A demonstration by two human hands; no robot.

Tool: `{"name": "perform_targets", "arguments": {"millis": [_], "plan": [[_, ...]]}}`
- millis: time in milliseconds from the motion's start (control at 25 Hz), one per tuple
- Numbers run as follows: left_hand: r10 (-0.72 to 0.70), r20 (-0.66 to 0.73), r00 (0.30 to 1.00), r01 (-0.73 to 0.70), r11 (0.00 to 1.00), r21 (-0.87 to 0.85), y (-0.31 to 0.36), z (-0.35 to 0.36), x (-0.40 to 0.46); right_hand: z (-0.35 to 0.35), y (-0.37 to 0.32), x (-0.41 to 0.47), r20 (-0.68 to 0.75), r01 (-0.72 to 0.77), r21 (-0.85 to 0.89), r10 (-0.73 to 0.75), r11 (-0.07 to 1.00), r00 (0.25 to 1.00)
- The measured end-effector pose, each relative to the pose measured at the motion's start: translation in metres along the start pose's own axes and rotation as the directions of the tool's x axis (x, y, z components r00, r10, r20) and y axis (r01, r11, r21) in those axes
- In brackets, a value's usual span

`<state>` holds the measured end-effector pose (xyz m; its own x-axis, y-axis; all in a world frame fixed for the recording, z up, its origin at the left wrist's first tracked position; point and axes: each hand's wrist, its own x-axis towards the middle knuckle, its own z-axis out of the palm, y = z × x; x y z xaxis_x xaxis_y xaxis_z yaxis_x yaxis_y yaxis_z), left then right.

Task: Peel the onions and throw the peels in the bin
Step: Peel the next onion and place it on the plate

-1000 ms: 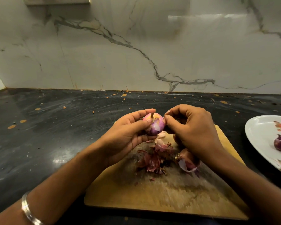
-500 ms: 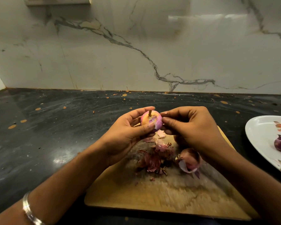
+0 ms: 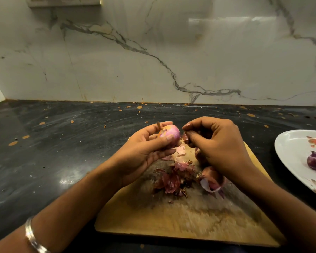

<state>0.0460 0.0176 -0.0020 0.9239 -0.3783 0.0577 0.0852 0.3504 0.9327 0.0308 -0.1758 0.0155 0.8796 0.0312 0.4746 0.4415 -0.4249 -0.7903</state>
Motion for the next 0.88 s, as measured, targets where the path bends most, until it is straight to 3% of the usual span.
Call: {"name": "perform_targets", "arguments": {"millis": [320,480,640,880], "plan": [[-0.014,-0.129,0.992,0.008,0.999,-0.047,-0.0015,-0.0049,0.0073,0.0018,-0.0043,-0.0028,0.046,0.105,-0.206,-0.098,0.973,0.994],[-0.013,-0.163,0.987,0.002,0.998,-0.067,-0.0016,-0.004,0.0082,0.0039,-0.0051,-0.0028,0.167,0.159,-0.278,-0.115,0.947,0.979],[-0.009,-0.121,0.993,0.009,1.0,0.004,0.0015,-0.0008,0.0042,0.0049,-0.0047,-0.0039,0.114,0.214,-0.219,-0.193,0.952,0.974],[-0.029,0.0,1.0,0.029,0.999,0.021,0.0018,0.0033,0.0003,0.0014,-0.002,-0.0012,0.028,0.158,-0.082,-0.157,0.984,0.987]]}}
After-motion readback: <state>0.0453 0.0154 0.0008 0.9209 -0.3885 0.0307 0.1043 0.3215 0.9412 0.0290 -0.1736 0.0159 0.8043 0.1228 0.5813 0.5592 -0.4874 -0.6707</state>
